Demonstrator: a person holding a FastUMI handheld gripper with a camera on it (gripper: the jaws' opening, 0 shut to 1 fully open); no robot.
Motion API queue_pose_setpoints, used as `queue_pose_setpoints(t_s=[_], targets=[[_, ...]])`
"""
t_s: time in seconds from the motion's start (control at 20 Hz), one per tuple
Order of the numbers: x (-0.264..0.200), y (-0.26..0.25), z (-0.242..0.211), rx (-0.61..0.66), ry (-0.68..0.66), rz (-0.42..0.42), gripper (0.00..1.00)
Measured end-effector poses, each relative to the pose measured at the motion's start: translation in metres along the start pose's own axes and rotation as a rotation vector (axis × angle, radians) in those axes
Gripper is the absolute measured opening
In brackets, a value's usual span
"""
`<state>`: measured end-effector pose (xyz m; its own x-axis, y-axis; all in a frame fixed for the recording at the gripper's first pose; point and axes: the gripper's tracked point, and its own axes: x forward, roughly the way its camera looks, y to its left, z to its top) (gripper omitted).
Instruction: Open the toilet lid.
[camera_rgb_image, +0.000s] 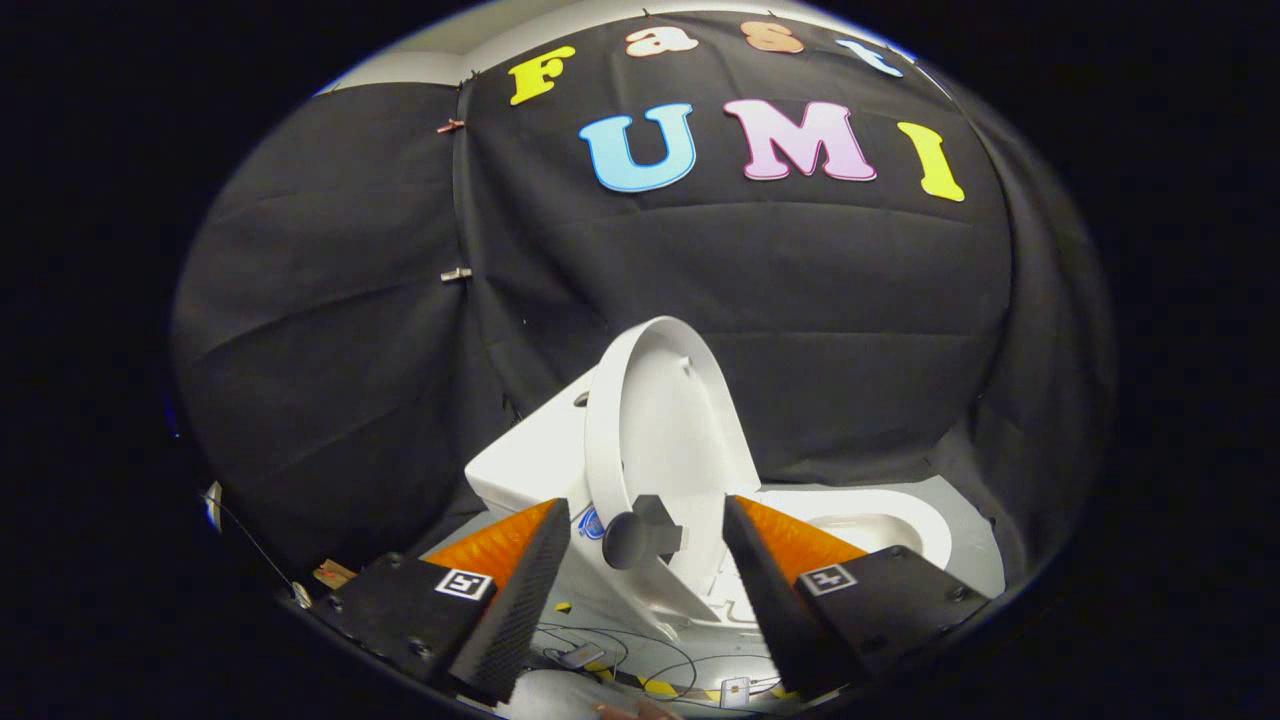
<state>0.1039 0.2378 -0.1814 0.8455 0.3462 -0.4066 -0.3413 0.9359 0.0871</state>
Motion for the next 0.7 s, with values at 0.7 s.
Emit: queue_pose_setpoints(t_s=[0.7], targets=[[-0.193, -0.040, 0.128, -0.174, -0.375, -0.143, 0.99]])
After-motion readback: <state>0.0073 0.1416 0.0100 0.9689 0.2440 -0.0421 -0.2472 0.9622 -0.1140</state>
